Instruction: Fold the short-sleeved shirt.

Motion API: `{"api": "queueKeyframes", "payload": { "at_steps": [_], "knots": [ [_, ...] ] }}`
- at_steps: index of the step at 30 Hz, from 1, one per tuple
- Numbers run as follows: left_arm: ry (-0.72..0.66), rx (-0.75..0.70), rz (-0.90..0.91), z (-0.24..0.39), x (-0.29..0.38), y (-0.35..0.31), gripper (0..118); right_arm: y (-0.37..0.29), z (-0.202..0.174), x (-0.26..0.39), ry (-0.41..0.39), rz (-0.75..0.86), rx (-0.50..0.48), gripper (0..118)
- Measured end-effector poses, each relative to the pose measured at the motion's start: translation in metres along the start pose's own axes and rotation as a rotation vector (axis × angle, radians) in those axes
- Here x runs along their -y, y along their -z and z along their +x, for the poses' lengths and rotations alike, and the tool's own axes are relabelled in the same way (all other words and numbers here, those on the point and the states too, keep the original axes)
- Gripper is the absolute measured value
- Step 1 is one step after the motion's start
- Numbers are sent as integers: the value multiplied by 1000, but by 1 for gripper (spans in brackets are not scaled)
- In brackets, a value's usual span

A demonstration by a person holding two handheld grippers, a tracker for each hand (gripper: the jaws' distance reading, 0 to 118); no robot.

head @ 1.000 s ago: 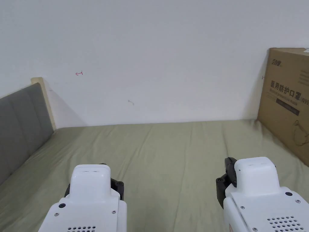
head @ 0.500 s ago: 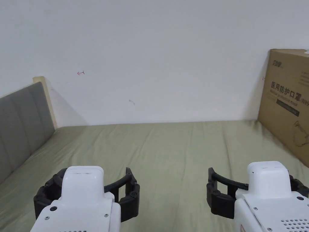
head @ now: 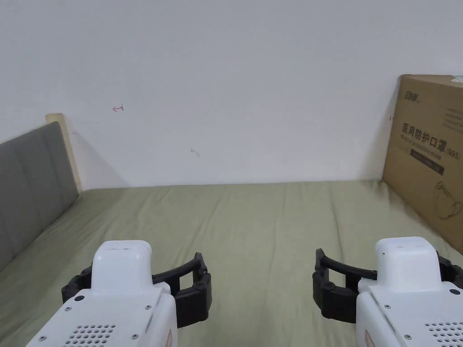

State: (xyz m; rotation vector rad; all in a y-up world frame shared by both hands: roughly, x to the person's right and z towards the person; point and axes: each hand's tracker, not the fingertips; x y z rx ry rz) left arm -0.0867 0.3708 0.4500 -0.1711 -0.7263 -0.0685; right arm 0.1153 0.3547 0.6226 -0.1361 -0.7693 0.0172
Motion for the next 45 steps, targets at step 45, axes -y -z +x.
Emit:
{"api": "queueKeyframes", "payload": {
  "at_steps": [45],
  "knots": [
    [53,-41,34,21,-5,4,116,3,9,5,-25,-9,22,111]
  ]
}}
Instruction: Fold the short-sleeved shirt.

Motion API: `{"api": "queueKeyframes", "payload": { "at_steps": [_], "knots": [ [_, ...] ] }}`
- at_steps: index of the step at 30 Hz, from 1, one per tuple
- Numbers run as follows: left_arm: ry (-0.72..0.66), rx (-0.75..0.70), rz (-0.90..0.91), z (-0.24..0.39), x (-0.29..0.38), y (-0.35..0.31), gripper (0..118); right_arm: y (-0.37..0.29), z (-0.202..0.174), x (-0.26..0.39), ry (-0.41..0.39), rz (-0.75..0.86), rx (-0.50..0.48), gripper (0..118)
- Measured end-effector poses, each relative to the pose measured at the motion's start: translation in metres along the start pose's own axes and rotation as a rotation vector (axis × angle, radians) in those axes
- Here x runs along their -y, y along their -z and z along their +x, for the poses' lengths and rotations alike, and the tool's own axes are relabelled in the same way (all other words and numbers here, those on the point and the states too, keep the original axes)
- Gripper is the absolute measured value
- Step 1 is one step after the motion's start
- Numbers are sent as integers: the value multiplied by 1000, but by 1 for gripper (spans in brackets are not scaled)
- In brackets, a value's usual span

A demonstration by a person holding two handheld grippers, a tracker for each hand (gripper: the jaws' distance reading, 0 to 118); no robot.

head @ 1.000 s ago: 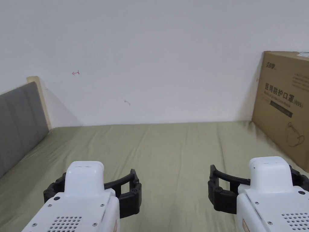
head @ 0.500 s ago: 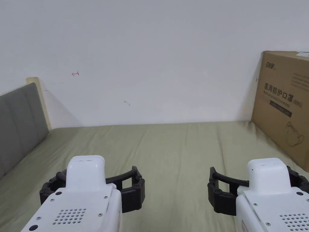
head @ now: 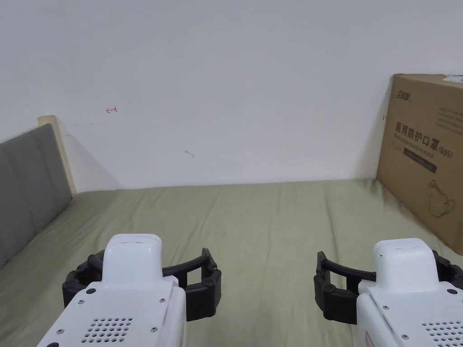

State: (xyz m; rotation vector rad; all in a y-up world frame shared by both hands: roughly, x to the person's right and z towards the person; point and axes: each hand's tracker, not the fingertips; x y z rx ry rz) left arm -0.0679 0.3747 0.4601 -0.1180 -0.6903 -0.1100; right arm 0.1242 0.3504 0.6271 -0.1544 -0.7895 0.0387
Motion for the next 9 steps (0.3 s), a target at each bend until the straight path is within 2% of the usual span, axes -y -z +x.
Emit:
{"api": "queueKeyframes", "payload": {
  "at_steps": [9],
  "knots": [
    [-6,-24,14,-6,6,1,117,1,2,2,13,-5,-4,111]
  ]
}}
